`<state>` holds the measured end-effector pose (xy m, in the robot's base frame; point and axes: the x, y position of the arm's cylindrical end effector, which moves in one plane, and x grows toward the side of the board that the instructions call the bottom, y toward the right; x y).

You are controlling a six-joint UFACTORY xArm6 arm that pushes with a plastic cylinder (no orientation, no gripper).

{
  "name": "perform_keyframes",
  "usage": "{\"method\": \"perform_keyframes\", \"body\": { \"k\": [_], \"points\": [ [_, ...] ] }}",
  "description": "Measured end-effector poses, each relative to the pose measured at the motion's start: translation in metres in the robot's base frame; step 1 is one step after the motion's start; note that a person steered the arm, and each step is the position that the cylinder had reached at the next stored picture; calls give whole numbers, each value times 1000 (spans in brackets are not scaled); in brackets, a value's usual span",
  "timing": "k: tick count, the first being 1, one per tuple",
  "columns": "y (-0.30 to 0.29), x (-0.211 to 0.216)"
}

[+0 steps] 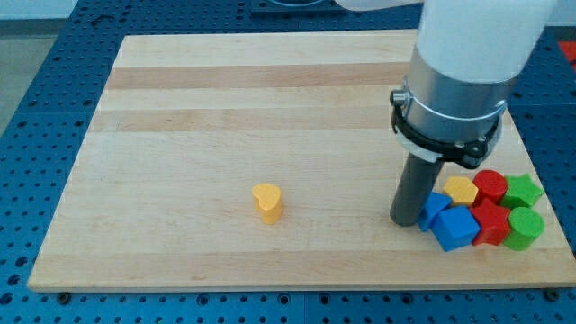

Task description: Move yellow heart towards bottom right

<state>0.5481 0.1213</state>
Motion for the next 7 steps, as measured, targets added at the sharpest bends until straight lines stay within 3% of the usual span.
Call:
{"method": "perform_keyframes", "body": {
  "k": [1, 3, 4, 5, 7],
  "points": [
    [-3, 1],
    [-84, 7],
    [-86, 14],
    [-105, 45],
    [-147, -9]
  ]
}}
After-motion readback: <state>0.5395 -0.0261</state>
